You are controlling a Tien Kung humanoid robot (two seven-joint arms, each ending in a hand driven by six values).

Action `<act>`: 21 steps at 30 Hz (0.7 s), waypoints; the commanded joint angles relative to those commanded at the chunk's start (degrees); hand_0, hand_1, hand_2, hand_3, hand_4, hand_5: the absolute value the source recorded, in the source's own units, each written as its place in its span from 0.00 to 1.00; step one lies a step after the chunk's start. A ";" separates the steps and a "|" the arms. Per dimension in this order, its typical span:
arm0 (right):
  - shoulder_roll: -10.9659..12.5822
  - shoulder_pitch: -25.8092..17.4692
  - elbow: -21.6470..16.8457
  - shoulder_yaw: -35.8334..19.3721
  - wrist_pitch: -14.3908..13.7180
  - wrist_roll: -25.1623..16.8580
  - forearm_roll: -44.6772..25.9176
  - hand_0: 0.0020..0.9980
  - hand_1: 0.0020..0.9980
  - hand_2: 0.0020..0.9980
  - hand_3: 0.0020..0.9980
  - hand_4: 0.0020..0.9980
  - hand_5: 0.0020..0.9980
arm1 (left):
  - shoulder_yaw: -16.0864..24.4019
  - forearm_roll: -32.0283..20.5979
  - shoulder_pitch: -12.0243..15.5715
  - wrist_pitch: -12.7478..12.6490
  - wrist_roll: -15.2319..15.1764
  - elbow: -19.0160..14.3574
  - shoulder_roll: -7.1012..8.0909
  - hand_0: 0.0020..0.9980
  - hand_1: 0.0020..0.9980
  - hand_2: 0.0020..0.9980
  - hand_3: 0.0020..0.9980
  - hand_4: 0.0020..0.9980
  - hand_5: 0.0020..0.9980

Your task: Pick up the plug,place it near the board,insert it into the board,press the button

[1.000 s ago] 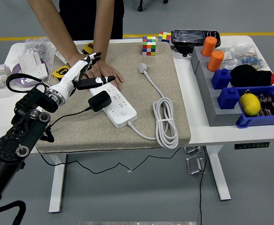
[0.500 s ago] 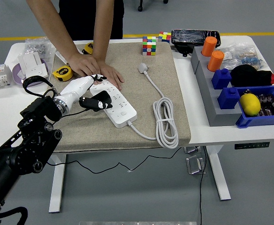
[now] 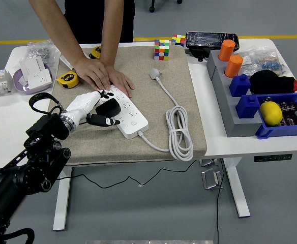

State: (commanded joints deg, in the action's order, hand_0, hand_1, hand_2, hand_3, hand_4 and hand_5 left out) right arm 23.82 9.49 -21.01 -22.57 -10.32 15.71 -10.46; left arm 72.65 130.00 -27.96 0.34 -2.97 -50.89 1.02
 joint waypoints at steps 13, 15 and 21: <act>0.04 0.29 -0.01 -0.23 0.00 -0.04 0.08 0.81 0.76 0.75 0.78 1.00 1.00 | 0.13 0.00 -0.74 -2.52 -0.23 1.87 -0.53 0.65 0.71 0.64 0.64 1.00 0.34; 0.05 0.29 -0.01 -0.27 0.00 -0.05 0.10 0.81 0.77 0.75 0.78 1.00 1.00 | 0.11 0.00 -0.78 -2.58 -0.24 2.04 -0.55 0.61 0.69 0.60 0.59 1.00 0.31; 0.03 0.29 0.00 -0.31 0.01 -0.07 0.10 0.81 0.76 0.75 0.78 1.00 1.00 | 0.23 0.00 -0.93 -2.78 -0.22 2.68 -0.67 0.56 0.67 0.58 0.58 0.98 0.30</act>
State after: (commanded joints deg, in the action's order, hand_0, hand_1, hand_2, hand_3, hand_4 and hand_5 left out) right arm 23.85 9.78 -21.01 -22.88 -10.32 15.64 -10.36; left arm 72.89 130.00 -28.89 -2.44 -3.19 -48.21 0.35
